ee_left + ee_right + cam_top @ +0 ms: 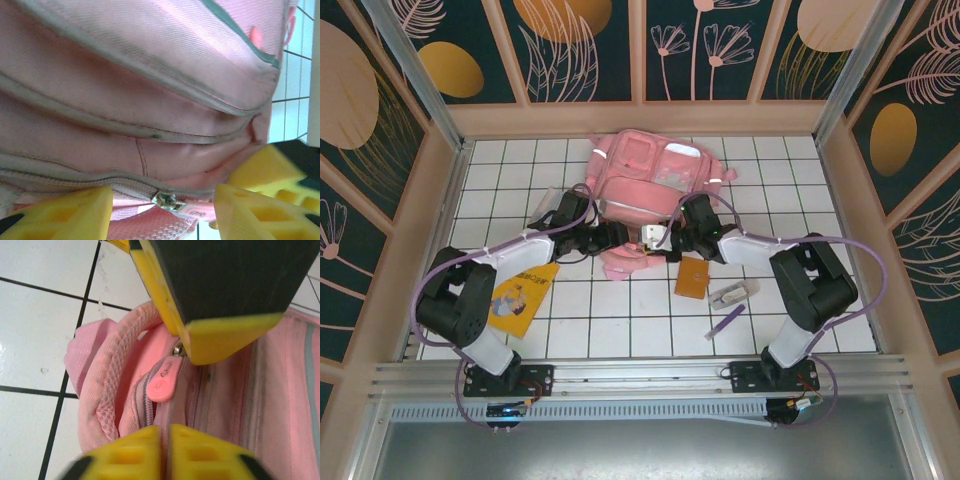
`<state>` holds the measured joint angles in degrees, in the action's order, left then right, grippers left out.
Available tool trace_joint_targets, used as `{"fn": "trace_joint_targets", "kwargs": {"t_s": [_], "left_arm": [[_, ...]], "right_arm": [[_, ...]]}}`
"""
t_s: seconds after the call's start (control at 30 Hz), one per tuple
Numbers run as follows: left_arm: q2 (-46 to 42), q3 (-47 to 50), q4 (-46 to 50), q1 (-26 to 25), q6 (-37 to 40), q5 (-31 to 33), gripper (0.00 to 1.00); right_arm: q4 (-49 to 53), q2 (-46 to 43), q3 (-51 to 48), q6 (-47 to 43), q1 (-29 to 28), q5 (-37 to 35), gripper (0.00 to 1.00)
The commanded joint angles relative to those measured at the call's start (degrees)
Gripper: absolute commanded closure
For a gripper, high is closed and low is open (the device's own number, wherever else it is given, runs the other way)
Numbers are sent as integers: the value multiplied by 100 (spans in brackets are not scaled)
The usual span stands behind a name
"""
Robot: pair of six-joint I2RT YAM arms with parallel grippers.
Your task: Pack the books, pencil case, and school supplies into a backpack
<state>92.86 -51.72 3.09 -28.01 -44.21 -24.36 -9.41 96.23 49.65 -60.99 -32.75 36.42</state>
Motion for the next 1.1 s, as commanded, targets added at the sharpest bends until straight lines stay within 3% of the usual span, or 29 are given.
{"fn": "trace_joint_targets", "kwargs": {"t_s": [0.0, 0.47, 0.73, 0.9, 1.07], "left_arm": [[66, -96, 359, 41, -215, 300, 45], [-134, 144, 221, 58, -553, 160, 47], [-298, 384, -12, 234, -635, -44, 46], [-285, 457, 15, 296, -627, -102, 46], [-264, 456, 92, 296, -602, -75, 46]], "right_arm": [[-832, -195, -218, 738, -82, 412, 57], [-1321, 193, -316, 603, -368, -218, 67], [-1281, 454, -114, 408, -620, -163, 68], [-1764, 348, -126, 956, -696, 207, 64], [-440, 115, 35, 93, -500, 24, 57]]}}
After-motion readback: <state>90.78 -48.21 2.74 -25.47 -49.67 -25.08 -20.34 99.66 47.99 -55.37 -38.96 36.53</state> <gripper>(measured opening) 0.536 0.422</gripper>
